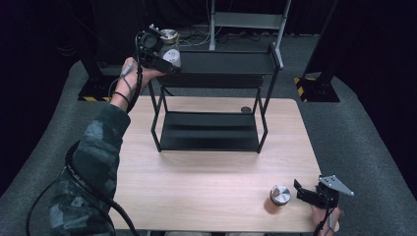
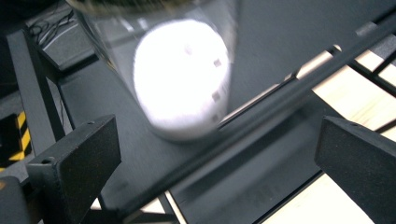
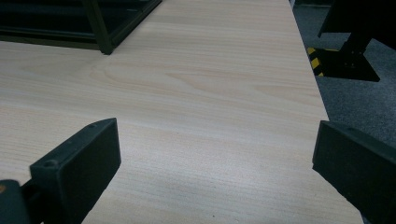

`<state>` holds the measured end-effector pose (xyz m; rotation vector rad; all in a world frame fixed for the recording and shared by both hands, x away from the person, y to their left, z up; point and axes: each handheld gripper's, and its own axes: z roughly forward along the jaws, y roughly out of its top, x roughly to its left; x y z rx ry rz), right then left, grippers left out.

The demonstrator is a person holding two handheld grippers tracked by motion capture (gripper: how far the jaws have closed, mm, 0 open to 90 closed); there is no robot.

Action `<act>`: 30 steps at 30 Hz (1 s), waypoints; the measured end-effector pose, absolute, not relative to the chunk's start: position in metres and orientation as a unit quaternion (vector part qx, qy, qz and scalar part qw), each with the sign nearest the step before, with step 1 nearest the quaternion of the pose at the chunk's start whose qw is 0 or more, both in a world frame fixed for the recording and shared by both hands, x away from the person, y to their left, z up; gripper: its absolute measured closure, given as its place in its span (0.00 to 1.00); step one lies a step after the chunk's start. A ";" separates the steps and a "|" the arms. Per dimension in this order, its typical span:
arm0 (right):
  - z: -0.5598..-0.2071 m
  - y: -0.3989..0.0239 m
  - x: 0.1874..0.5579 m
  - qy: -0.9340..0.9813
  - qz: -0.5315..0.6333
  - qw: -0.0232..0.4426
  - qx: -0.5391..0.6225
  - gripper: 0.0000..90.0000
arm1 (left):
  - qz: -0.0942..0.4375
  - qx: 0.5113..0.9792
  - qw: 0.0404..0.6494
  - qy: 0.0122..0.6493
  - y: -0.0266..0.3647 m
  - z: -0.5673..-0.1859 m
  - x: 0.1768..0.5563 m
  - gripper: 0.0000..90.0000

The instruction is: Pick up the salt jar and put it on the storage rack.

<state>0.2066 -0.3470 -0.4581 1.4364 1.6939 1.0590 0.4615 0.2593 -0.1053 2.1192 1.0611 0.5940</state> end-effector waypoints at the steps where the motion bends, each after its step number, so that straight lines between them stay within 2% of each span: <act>1: -0.458 -0.347 0.207 0.649 0.406 0.334 0.550 0.00 | 0.228 0.817 0.343 0.404 0.260 -0.107 0.458 0.00; 7: -0.458 -0.346 0.206 0.649 0.405 0.336 0.550 0.00 | 0.227 0.836 0.334 0.372 0.261 -0.120 0.438 0.00; 15: -0.458 -0.346 0.206 0.650 0.403 0.336 0.549 0.00 | 0.222 0.859 0.314 0.337 0.257 -0.158 0.412 0.00; 25: -0.458 -0.346 0.206 0.650 0.404 0.336 0.549 0.00 | 0.192 0.882 0.284 0.324 0.256 -0.229 0.393 0.00; 30: -0.458 -0.346 0.207 0.651 0.403 0.335 0.549 0.00 | 0.194 0.886 0.268 0.325 0.254 -0.268 0.379 0.00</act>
